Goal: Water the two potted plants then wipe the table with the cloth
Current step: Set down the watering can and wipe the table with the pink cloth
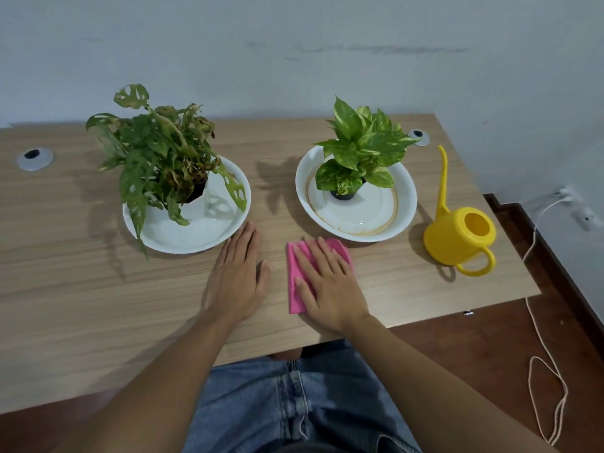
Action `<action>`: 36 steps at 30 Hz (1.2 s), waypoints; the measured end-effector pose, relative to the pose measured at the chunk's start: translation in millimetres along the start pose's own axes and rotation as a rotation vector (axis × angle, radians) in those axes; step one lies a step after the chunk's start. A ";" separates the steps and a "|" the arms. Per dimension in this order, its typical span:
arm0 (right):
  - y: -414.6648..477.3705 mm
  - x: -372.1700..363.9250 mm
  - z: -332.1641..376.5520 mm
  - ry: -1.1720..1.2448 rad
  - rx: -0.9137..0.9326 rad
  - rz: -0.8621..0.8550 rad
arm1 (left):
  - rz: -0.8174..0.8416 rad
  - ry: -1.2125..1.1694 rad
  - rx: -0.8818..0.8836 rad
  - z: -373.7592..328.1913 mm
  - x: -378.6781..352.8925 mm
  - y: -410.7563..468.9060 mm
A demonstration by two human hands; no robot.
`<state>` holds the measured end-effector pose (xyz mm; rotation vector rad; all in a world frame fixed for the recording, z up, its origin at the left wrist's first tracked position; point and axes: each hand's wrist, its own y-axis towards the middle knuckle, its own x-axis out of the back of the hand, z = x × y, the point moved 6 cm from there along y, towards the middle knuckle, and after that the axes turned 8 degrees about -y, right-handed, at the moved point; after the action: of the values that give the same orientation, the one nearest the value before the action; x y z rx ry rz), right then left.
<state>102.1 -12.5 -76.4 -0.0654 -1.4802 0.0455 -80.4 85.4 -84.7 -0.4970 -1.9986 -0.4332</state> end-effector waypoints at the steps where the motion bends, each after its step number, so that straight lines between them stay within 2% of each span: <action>1: 8.8 -0.9 13.2 0.003 0.024 -0.004 | 0.000 -0.004 0.002 0.2 0.0 0.4; 5: 32.6 -5.6 42.0 0.044 0.077 -0.018 | 0.001 0.029 -0.019 -1.0 0.4 0.8; 10: 12.8 0.4 11.6 0.043 0.158 -0.004 | -0.005 -0.006 -0.018 -1.2 2.5 -1.2; 13: -15.1 3.8 -37.9 0.020 0.081 0.051 | -0.018 -0.016 -0.029 -0.4 2.7 -1.7; 17: -55.0 7.3 -119.5 0.016 -0.128 0.055 | -0.018 -0.018 -0.026 0.9 -0.2 -2.7; 20: -63.9 7.0 -136.8 0.010 -0.189 0.039 | -0.022 -0.019 -0.031 1.7 -1.1 -2.1; 24: -58.2 5.8 -119.3 -0.034 -0.187 0.039 | -0.027 -0.018 -0.021 1.2 -3.7 -1.6; 30: -31.3 4.2 -42.6 -0.066 0.098 0.039 | -0.016 -0.012 -0.013 -1.2 -5.3 -4.5; 36: 45.3 2.0 17.9 -0.049 0.122 0.007 | -0.026 -0.010 -0.029 4.2 10.8 -22.2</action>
<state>84.9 33.1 -76.1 0.0292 -1.5227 0.1435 -99.6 70.3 -79.0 -0.4921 -2.0129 -0.4772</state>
